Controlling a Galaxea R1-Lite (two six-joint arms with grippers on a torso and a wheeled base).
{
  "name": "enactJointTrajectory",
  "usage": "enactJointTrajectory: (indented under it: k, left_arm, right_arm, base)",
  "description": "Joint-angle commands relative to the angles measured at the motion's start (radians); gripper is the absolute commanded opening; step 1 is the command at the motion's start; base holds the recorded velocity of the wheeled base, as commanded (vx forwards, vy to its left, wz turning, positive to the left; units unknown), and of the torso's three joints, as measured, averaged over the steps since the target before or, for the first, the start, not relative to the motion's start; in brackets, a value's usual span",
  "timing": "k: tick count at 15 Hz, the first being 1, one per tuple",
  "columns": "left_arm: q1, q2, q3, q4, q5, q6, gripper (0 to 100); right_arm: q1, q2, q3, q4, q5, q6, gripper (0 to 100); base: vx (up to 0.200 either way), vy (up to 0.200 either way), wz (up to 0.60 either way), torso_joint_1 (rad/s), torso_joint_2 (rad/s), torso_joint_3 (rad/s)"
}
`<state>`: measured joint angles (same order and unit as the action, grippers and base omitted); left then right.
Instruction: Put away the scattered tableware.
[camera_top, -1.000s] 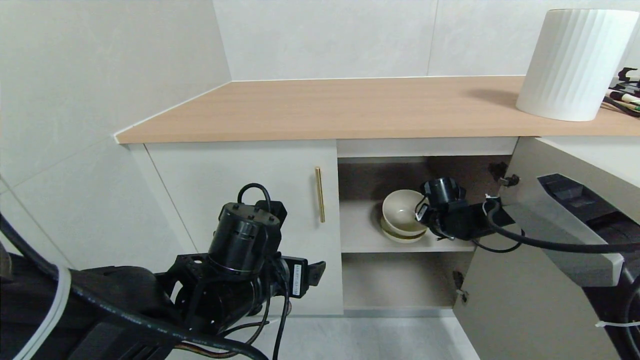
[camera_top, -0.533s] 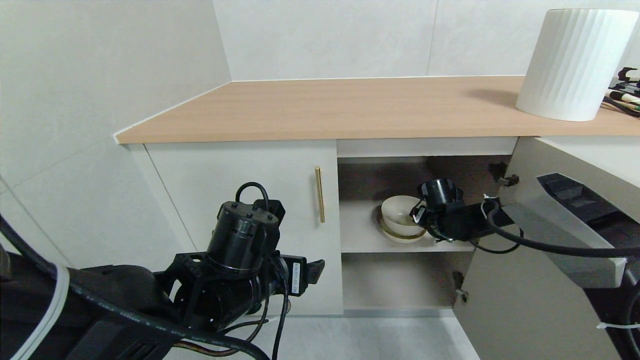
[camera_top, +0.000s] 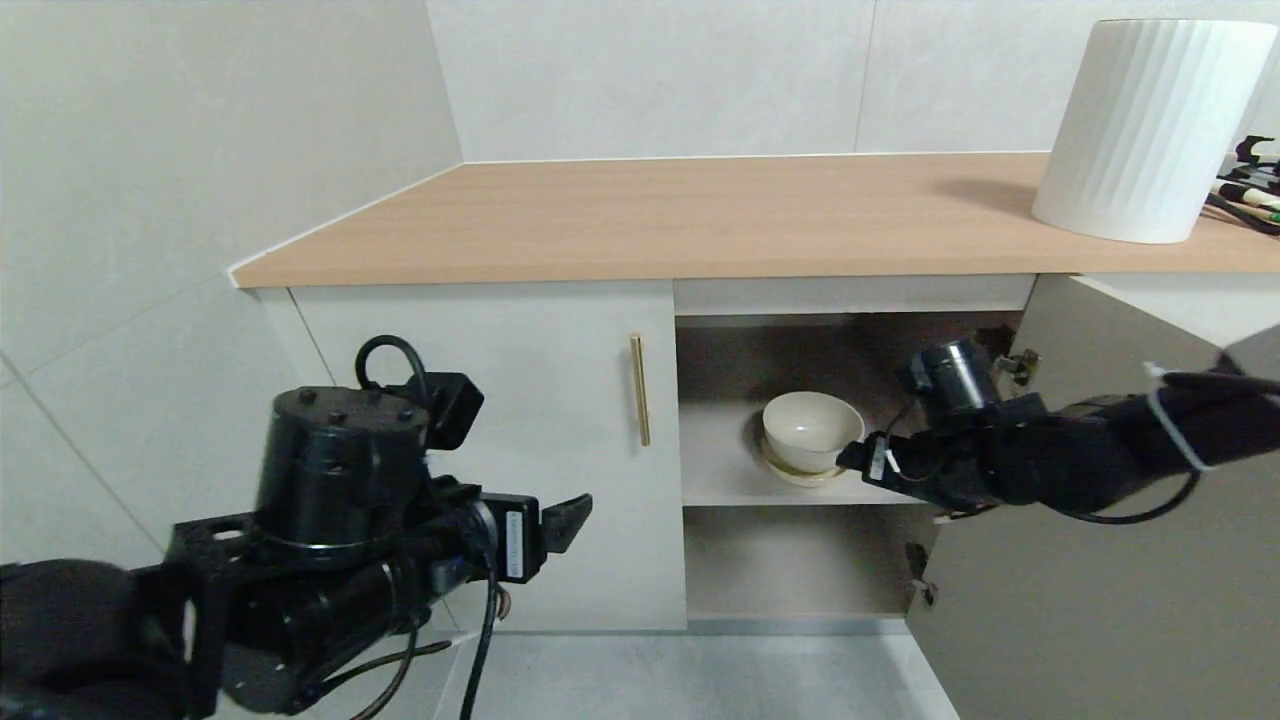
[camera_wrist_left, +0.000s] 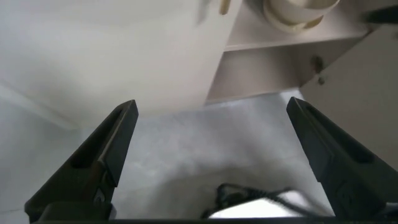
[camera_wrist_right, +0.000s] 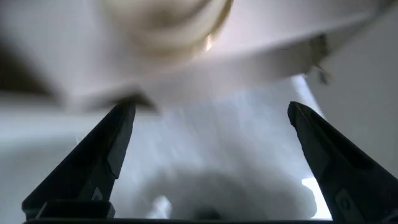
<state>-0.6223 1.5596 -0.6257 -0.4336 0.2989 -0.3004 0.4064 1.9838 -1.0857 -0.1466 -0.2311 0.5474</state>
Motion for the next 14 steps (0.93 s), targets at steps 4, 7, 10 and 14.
enactJointTrajectory:
  k: [4,7,10,14]
  left_arm:
    - [0.078,-0.294,0.143,0.036,-0.001,0.040,100]
    - [0.102,-0.297,0.147,0.042,-0.007,0.038,100]
    - [0.102,-0.268,0.146,0.038,-0.006,0.038,100]
    - [0.101,-0.266,0.152,0.041,-0.009,0.037,100]
  right_arm:
    - [0.114,-0.560,0.454,0.027,0.056,-0.162,100]
    - [0.138,-0.582,0.498,0.062,0.072,-0.159,100]
    - [0.155,-0.599,0.526,0.064,0.073,-0.164,100]
    - [0.180,-0.597,0.524,0.064,0.067,-0.164,100]
  base:
    - [0.000,0.000,0.00,0.000,0.00,0.000]
    - [0.000,0.000,0.00,0.000,0.00,0.000]
    - [-0.133,0.000,0.00,0.003,0.00,0.000]
    - [-0.200,0.000,0.00,0.001,0.00,0.005]
